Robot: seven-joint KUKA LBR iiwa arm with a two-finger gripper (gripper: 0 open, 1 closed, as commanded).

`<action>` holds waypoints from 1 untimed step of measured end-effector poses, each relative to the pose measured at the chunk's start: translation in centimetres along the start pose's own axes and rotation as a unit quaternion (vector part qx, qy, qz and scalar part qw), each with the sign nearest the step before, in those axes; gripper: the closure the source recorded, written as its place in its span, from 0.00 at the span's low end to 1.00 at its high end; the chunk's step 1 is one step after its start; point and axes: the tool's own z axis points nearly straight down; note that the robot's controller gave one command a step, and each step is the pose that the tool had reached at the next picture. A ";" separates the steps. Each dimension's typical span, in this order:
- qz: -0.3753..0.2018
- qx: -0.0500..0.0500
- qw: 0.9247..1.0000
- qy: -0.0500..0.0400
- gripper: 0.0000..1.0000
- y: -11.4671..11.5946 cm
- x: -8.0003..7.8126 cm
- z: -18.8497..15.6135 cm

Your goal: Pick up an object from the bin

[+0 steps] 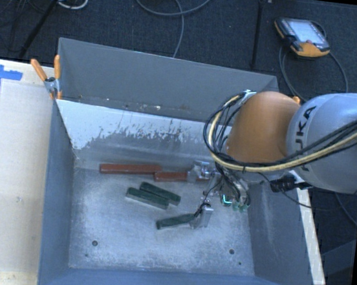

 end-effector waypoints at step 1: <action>0.000 0.000 1.000 -0.004 0.00 0.0 -0.2 -0.4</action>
Offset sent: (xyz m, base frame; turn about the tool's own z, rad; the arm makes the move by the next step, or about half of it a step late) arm -0.0025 0.0063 -0.0627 0.1167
